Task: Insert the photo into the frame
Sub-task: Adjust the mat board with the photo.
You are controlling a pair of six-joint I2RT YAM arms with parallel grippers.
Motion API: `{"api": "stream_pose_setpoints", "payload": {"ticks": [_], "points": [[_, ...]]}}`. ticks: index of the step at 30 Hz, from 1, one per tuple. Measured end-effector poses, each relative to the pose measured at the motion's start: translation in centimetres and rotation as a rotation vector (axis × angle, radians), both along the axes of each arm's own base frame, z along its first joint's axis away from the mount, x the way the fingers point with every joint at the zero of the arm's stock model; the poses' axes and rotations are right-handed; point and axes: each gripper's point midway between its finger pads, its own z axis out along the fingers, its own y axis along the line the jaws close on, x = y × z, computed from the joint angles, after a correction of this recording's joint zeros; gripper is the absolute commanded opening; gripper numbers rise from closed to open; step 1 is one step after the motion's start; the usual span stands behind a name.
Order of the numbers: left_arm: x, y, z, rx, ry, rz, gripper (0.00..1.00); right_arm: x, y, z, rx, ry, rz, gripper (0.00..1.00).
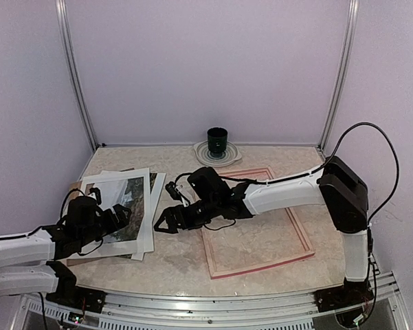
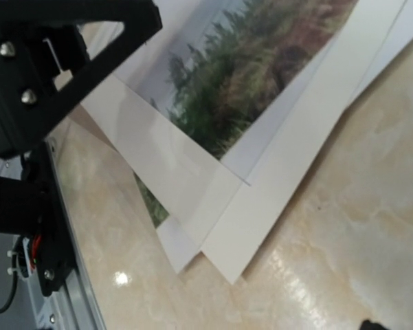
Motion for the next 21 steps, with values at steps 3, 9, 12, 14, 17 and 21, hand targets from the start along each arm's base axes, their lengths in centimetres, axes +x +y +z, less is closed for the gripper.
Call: {"api": "stream_pose_setpoints", "payload": {"ticks": [3, 9, 12, 14, 17, 21], "points": [[0.1, -0.4, -0.5, -0.003, 0.008, -0.006, 0.99, -0.1, 0.2, -0.5, -0.007, 0.010, -0.001, 0.96], [0.2, -1.4, -1.7, 0.004, 0.035, -0.030, 0.99, -0.3, 0.9, -1.6, -0.020, 0.017, 0.000, 0.95], [0.2, -2.1, -2.3, 0.005, 0.046, -0.049, 0.99, -0.5, 1.0, -2.0, -0.033, 0.016, -0.003, 0.95], [0.1, -2.6, -2.6, 0.002, 0.053, -0.062, 0.99, -0.5, 1.1, -2.1, -0.040, 0.011, -0.008, 0.95], [-0.1, -3.4, -3.2, 0.000, 0.063, -0.084, 0.99, -0.5, 1.1, -2.2, -0.048, 0.007, -0.016, 0.95], [-0.3, -4.9, -3.5, -0.002, 0.064, -0.121, 0.99, -0.4, 1.0, -2.4, -0.062, 0.006, -0.027, 0.95]]}}
